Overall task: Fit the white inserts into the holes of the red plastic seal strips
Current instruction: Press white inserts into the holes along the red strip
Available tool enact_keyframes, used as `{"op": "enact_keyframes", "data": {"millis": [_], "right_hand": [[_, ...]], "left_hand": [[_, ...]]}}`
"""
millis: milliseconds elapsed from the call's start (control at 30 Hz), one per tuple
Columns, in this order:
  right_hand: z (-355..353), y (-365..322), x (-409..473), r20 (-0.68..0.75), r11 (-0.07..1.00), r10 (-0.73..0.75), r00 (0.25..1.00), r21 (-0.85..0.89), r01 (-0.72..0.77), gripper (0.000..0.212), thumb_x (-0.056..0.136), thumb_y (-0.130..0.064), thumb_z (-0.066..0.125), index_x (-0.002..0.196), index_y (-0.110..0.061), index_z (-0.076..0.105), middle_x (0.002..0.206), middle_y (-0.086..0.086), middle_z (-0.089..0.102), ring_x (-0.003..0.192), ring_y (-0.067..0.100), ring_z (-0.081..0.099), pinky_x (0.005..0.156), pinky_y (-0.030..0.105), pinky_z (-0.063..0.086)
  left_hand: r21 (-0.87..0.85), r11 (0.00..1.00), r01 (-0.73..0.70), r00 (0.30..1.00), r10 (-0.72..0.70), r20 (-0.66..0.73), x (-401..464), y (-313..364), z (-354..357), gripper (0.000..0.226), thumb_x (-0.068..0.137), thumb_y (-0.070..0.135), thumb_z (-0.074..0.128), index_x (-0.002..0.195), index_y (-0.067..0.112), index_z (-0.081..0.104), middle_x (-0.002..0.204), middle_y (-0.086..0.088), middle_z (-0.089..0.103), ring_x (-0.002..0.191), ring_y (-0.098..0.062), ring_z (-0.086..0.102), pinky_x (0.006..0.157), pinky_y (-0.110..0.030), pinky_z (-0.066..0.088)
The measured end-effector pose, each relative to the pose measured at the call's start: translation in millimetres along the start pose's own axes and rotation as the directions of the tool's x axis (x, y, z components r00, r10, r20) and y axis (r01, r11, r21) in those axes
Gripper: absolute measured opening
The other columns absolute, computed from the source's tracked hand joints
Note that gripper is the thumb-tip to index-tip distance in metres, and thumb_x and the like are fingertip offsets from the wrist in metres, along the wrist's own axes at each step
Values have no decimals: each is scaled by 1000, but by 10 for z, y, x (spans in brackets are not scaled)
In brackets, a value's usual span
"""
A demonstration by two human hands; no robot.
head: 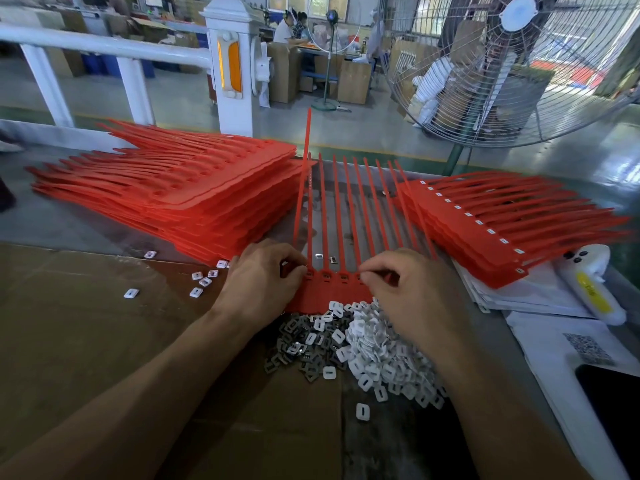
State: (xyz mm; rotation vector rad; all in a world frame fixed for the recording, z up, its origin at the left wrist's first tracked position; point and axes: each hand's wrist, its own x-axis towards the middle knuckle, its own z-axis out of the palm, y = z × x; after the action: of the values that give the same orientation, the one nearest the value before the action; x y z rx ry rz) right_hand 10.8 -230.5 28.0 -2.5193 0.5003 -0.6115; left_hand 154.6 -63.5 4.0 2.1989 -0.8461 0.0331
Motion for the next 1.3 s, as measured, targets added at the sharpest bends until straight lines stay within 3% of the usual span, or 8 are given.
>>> {"op": "enact_keyframes", "data": {"millis": [133, 200, 400, 500, 733, 867, 1100, 1300], "right_hand": [[64, -216, -73, 249, 981, -190, 950, 76, 176, 7, 92, -35, 74, 96, -32, 79, 92, -19, 65, 91, -3, 60, 81, 17, 47], [41, -235, -83, 293, 980, -201, 935, 52, 194, 8, 90, -41, 76, 90, -33, 77, 91, -18, 64, 91, -2, 59, 83, 24, 48], [-6, -238, -111, 383, 978, -174, 907, -42, 206, 25, 78, -57, 80, 86, -34, 75, 90, -16, 60, 89, 1, 56, 82, 29, 48], [51, -264, -115, 384, 968, -194, 903, -73, 240, 25, 80, -56, 79, 89, -34, 74, 91, -17, 57, 91, 2, 54, 86, 30, 46], [75, -276, -136, 365, 964, -226, 903, -50, 262, 7, 89, -40, 75, 86, -37, 71, 90, -21, 59, 91, -2, 54, 78, 16, 36], [73, -251, -140, 358, 968, -203, 911, -63, 241, 17, 87, -51, 75, 93, -35, 73, 92, -20, 59, 92, -2, 54, 83, 21, 42], [78, -270, -149, 352, 967, -209, 912, -66, 246, 7, 95, -39, 70, 89, -35, 72, 93, -21, 60, 95, -2, 53, 85, 23, 39], [68, -274, -152, 396, 963, -200, 896, -88, 254, 17, 90, -52, 72, 96, -36, 70, 96, -20, 58, 94, 1, 53, 87, 25, 42]], "left_hand": [[4, 1000, 0, 1000, 0, -1, 3, -3, 7, 10, 94, 35, 66, 102, 35, 73, 107, 11, 60, 110, -14, 53, 103, -50, 43], [6, 1000, 0, 1000, 0, 0, 2, -5, 9, 12, 94, 35, 66, 103, 34, 73, 109, 11, 60, 112, -15, 53, 103, -50, 43], [10, 1000, -7, 1000, 7, -6, 4, -12, 23, 9, 94, 36, 66, 101, 36, 72, 107, 11, 60, 110, -14, 53, 102, -50, 43], [5, 1000, -12, 1000, 12, -16, 10, -17, 32, 9, 93, 36, 67, 100, 36, 73, 105, 12, 60, 107, -14, 54, 101, -49, 44], [2, 1000, -20, 1000, 20, -21, 12, -34, 34, 7, 92, 36, 68, 97, 37, 73, 103, 12, 61, 106, -14, 55, 100, -50, 45], [3, 1000, -18, 1000, 18, -18, 14, -44, 34, 9, 91, 35, 68, 99, 36, 73, 105, 11, 62, 108, -16, 56, 100, -50, 45], [7, 1000, -8, 1000, 8, -8, 9, -43, 31, 10, 93, 36, 67, 101, 36, 73, 106, 11, 62, 110, -16, 55, 101, -49, 44], [-5, 1000, -7, 1000, 7, -11, 7, -36, 35, 8, 92, 36, 67, 99, 37, 72, 105, 14, 61, 110, -15, 54, 101, -49, 44]]}}
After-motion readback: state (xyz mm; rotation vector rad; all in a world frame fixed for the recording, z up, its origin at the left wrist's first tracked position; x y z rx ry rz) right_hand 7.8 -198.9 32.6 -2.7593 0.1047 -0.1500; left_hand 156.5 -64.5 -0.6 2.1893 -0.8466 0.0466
